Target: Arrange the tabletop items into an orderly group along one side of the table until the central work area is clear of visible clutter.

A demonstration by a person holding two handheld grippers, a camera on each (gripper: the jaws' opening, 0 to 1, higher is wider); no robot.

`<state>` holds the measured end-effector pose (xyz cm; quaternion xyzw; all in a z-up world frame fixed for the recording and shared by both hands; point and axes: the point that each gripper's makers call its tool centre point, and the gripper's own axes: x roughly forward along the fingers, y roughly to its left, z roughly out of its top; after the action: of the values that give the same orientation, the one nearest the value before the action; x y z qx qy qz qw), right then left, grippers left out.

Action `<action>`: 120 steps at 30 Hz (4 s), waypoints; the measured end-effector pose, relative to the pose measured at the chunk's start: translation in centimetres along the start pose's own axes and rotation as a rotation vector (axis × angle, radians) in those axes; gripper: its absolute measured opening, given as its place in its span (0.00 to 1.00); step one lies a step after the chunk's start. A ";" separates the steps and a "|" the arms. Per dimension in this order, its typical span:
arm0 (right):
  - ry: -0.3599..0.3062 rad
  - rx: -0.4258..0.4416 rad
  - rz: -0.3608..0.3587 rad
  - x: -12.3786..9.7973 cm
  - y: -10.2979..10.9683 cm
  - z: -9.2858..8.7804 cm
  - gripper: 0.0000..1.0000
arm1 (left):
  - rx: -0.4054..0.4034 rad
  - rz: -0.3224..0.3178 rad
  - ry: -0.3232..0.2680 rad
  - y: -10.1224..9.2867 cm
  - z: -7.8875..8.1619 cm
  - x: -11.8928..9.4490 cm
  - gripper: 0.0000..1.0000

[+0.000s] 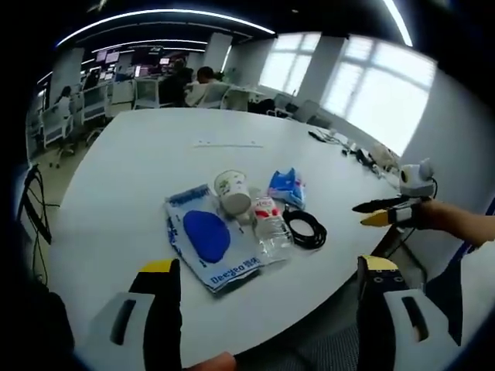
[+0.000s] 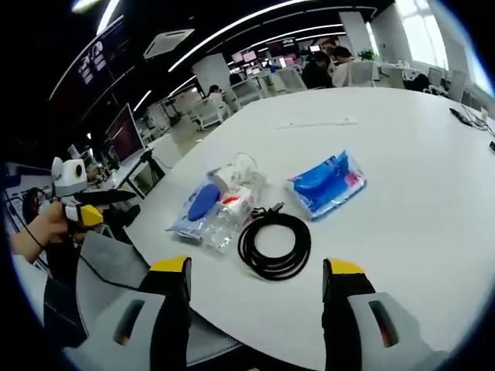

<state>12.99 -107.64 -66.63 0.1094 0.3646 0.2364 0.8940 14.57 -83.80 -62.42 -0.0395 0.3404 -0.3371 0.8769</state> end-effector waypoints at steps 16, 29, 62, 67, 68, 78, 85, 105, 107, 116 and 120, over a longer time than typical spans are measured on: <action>-0.058 0.082 0.065 0.8 1.5 1.3 0.63 | 0.068 -0.051 0.073 -1.3 -1.0 2.9 0.92; -0.085 0.153 0.120 2.0 3.1 2.3 0.63 | 0.061 -0.096 0.098 -2.0 -1.1 5.9 0.90; -0.109 0.317 0.164 4.0 3.0 4.4 0.57 | 0.095 -0.147 0.161 -3.3 -0.8 10.1 0.91; -0.084 0.313 0.176 4.6 3.5 4.2 0.56 | 0.089 -0.158 0.168 -3.6 -0.6 10.6 0.91; -0.078 0.311 0.177 4.8 3.6 4.2 0.56 | 0.091 -0.160 0.171 -3.6 -0.7 10.7 0.91; -0.056 0.309 0.189 5.7 4.0 4.5 0.53 | 0.065 -0.164 0.175 -3.8 -0.7 11.5 0.90; -0.044 0.303 0.207 6.5 4.5 4.7 0.53 | 0.064 -0.170 0.184 -4.0 -0.8 12.0 0.89; -0.016 0.327 0.218 8.4 4.6 5.1 0.53 | 0.028 -0.180 0.202 -4.4 -1.0 13.4 0.89; -0.009 0.328 0.217 8.5 4.6 5.0 0.53 | 0.024 -0.180 0.203 -4.4 -1.1 13.5 0.89; -0.001 0.332 0.220 9.0 4.7 4.8 0.53 | 0.003 -0.177 0.205 -4.2 -1.1 13.9 0.88; 0.005 0.347 0.219 9.4 4.5 4.8 0.48 | -0.027 -0.179 0.188 -4.1 -0.8 14.2 0.88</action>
<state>20.68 -99.16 -67.23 0.3003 0.3879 0.2661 0.8298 19.46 -95.63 -69.93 -0.0494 0.4207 -0.4116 0.8069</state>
